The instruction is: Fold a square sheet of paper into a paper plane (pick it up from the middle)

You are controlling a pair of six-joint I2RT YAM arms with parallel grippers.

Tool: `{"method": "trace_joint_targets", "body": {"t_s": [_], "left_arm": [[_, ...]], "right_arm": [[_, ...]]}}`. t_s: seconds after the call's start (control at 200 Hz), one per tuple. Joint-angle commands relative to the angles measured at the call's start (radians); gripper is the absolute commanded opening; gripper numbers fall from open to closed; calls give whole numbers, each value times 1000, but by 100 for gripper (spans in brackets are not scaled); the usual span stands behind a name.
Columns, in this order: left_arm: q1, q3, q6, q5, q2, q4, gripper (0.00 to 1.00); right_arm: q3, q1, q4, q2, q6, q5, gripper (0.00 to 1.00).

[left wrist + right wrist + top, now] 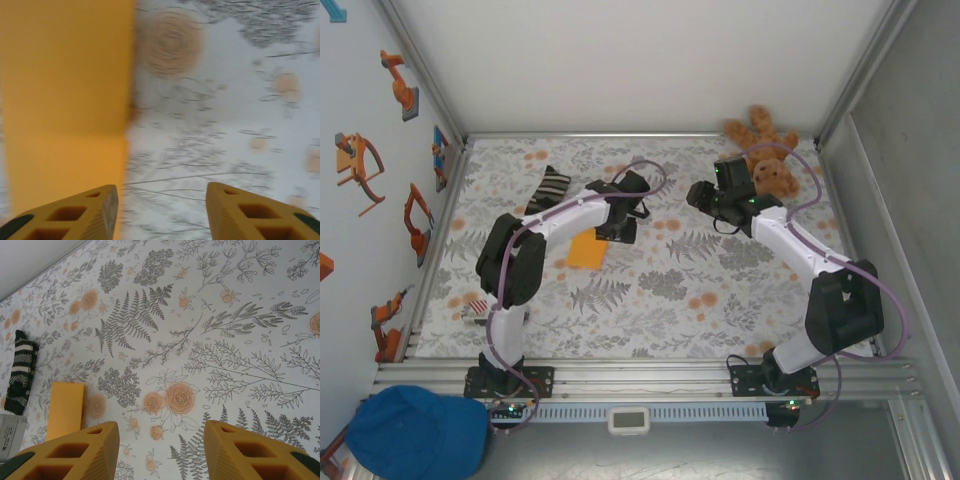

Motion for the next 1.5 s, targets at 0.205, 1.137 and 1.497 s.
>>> {"method": "trace_joint_targets", "body": {"t_s": [0.205,1.137,1.497], "left_arm": [[240,-330,-186,435,-278,361,63],[534,-569,-208,318,-503,285,93],[462,-559,-181,508,-448,383,93]], "right_arm": [[109,109,42,220,-20,-165,39],[603,357,-176,789,-134,-332,25],[442,276,-434,614,-591,-208,25]]}}
